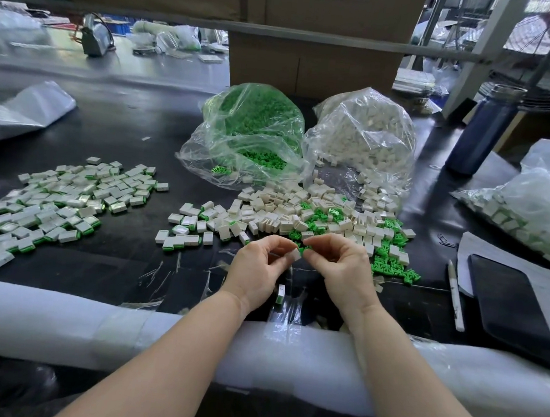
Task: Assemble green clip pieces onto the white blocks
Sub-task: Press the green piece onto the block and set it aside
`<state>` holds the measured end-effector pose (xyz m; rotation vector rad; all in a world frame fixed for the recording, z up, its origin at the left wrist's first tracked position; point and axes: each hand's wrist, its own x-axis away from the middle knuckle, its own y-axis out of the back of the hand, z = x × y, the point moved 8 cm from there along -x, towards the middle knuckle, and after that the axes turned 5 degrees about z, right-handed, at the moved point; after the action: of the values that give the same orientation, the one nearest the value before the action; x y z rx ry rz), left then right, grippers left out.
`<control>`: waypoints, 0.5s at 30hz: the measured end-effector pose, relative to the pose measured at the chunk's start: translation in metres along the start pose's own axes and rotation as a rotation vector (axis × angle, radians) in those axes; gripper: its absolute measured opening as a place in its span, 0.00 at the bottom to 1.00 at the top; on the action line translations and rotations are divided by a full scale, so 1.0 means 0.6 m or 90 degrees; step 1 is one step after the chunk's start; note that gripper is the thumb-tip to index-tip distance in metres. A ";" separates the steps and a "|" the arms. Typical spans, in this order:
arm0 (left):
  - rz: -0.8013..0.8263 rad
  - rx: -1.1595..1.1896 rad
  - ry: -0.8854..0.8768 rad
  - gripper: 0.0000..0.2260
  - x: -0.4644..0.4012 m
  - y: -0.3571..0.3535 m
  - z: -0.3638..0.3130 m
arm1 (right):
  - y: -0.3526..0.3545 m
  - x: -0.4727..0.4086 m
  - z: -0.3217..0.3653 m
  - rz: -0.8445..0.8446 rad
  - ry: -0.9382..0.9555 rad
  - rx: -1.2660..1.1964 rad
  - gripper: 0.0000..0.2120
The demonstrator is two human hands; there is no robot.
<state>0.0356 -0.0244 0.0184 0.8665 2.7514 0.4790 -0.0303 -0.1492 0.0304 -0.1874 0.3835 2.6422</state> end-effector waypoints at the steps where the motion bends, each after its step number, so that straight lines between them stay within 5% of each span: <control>1: 0.004 0.007 0.004 0.03 0.000 -0.001 0.000 | -0.002 0.000 0.001 0.008 0.000 -0.001 0.10; 15: 0.026 0.087 0.016 0.10 0.001 -0.001 0.005 | -0.006 0.003 -0.003 0.032 -0.031 0.014 0.08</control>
<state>0.0355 -0.0238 0.0152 0.9554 2.8220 0.3144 -0.0299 -0.1462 0.0275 -0.1078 0.4063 2.6855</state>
